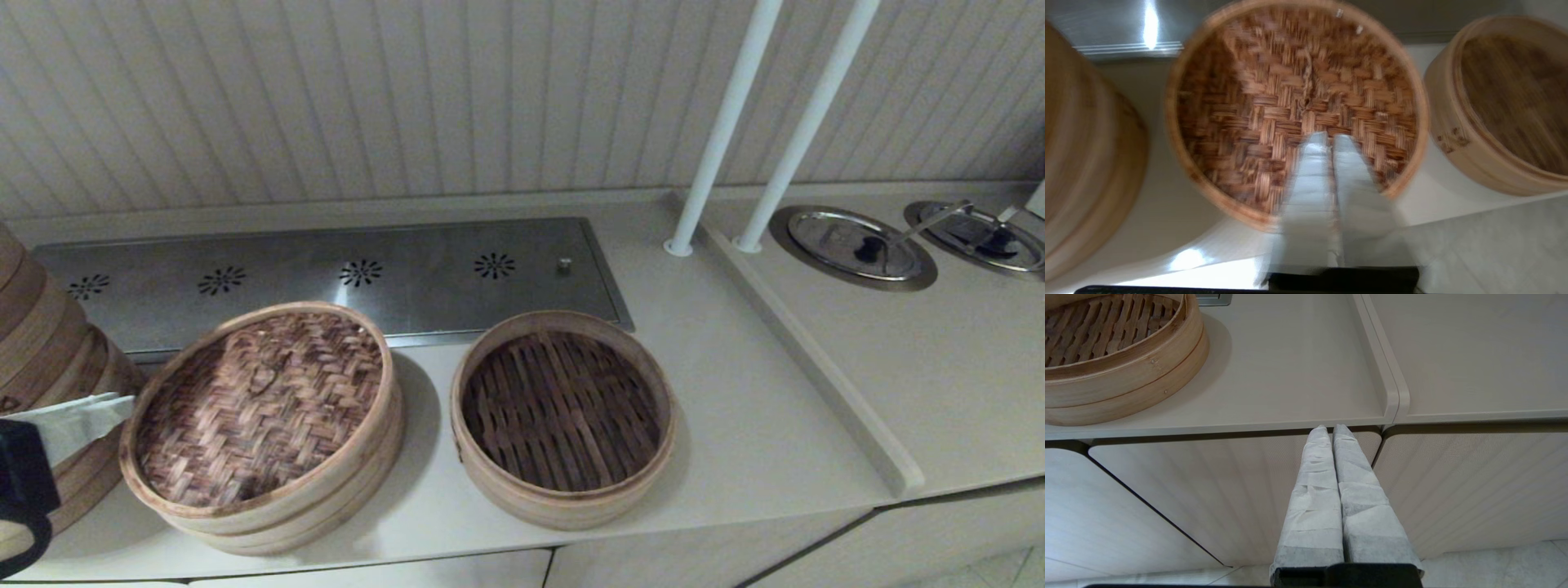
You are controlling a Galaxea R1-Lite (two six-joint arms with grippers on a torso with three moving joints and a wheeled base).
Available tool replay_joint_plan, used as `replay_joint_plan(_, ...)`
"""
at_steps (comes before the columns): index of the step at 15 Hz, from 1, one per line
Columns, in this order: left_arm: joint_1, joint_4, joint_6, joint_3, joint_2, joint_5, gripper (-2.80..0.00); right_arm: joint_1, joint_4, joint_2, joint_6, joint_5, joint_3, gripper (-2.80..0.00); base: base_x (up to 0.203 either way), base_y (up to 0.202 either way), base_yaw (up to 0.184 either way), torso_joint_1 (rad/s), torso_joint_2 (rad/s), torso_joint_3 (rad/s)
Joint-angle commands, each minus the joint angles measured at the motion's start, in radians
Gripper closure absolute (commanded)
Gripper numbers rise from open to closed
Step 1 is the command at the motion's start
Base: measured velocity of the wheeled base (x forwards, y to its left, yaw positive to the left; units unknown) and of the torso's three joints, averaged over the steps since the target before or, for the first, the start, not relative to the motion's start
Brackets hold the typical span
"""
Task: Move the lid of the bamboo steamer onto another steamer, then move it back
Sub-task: Pick up the steamer
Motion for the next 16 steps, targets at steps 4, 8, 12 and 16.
replay_joint_plan(4, 0.000, -0.133, -0.001, -0.001, 0.267, -0.005, -2.80, 0.000, 0.000, 0.001, -0.001, 0.000, 0.000, 0.00, 0.000, 0.000, 0.000, 0.000, 0.00, 0.000)
replay_joint_plan(8, -0.007, -0.184, 0.005, -0.003, 0.353, -0.006, -2.80, 0.000, 0.000, 0.001, -0.001, 0.000, 0.000, 0.00, 0.000, 0.000, 0.000, 0.000, 0.00, 0.000)
replay_joint_plan(12, -0.022, -0.198, 0.007, -0.002, 0.374, -0.004, -2.80, 0.000, 0.000, 0.001, 0.001, 0.000, 0.000, 0.00, 0.000, 0.000, 0.000, 0.000, 0.00, 0.000)
replay_joint_plan(16, -0.031, -0.198, 0.013, -0.005, 0.394, -0.004, -2.80, 0.000, 0.000, 0.001, 0.001, 0.000, 0.000, 0.00, 0.000, 0.000, 0.000, 0.000, 0.00, 0.000)
